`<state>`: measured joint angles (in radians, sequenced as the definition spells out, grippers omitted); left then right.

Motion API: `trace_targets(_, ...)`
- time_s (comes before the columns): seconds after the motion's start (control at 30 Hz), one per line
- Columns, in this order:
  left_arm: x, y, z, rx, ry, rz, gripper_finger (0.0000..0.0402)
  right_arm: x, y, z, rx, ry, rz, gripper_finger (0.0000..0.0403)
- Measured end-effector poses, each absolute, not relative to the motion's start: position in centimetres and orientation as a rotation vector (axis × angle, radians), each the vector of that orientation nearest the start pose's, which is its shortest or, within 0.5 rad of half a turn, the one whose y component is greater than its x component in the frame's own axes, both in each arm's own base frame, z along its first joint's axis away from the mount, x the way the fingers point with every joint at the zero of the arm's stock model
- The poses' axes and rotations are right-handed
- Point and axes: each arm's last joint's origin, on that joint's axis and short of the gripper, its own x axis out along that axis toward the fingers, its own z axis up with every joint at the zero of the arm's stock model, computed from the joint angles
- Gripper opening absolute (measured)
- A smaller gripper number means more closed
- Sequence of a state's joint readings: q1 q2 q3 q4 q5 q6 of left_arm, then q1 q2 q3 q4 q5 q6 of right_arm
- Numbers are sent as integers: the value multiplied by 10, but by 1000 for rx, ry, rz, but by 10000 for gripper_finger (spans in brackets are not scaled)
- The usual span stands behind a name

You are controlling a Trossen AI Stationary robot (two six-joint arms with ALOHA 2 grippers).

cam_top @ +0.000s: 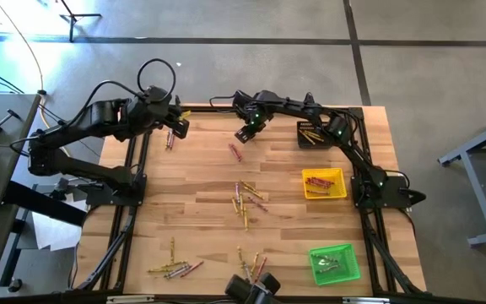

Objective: Sort crayons
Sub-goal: Put the yellow crayon into the black bin

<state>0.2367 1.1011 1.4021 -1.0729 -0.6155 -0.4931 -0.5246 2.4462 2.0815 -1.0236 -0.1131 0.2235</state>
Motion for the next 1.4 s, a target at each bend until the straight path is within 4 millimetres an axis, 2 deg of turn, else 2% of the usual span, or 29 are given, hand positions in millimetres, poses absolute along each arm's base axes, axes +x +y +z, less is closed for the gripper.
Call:
trace_targets(0.2,174,56,405,-281,562,967,99,418,-246,146,691,1337,-467,39)
trace_targets(0.33,175,53,405,-275,563,952,99,409,-246,145,728,1403,-430,12)
trace_targets(0.53,176,48,405,-267,566,924,99,392,-247,144,713,1559,-392,9)
trace_targets(0.73,177,43,405,-259,562,916,99,382,-248,148,684,1618,-344,4)
trace_targets(0.97,176,41,403,-282,570,926,99,370,-245,194,612,1571,-287,5)
trace_targets(1.2,175,42,403,-293,553,961,99,346,-236,260,551,1456,-214,6)
trace_targets(1.3,175,42,403,-306,544,970,99,323,-231,280,537,1416,-213,6)
trace_targets(1.4,175,42,404,-313,535,979,99,291,-222,285,557,1379,-247,6)
